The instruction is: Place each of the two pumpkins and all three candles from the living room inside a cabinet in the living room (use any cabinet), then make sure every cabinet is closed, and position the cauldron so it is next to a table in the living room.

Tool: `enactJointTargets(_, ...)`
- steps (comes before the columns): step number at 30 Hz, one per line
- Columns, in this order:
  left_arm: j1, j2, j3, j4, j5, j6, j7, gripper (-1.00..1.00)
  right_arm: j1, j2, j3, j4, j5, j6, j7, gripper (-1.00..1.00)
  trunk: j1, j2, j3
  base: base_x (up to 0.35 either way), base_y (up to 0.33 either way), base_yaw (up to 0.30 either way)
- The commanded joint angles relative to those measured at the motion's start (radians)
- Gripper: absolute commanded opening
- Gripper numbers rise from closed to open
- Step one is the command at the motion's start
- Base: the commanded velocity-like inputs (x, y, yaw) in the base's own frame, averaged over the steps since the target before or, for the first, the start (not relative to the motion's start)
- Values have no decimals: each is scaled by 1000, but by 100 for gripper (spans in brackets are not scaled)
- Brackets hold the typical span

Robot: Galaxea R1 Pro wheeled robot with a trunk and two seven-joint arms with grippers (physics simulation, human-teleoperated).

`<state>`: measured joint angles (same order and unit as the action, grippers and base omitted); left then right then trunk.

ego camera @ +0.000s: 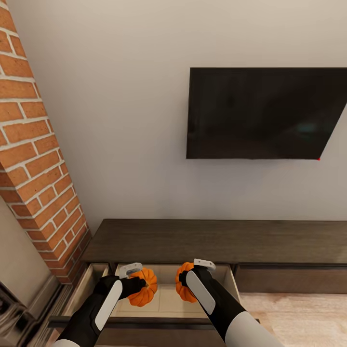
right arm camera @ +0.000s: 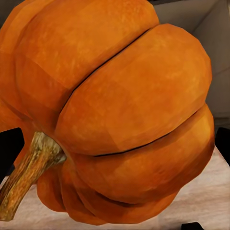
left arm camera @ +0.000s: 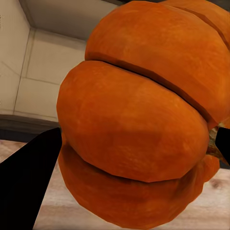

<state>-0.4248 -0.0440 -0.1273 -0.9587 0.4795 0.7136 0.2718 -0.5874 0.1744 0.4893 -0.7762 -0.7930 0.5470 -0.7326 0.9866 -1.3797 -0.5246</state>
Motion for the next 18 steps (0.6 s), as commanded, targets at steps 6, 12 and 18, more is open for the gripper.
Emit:
enactJointTargets(6, 0, 1, 0, 0, 1, -17, 0, -100, 0, 0, 0, 0, 0, -1, 1, -100, 23, -42, -19, 0, 0, 0)
enactJointTargets(12, 0, 1, 0, 3, 1, -40, 2, -100, 0, 0, 0, 0, 0, -2, 1, -100, 46, -84, -38, 0, 0, 0)
enactJointTargets(18, 0, 1, 0, 3, 1, -43, 3, -100, 0, 0, 0, 0, 0, -2, 0, -100, 69, -126, -56, 0, 0, 0)
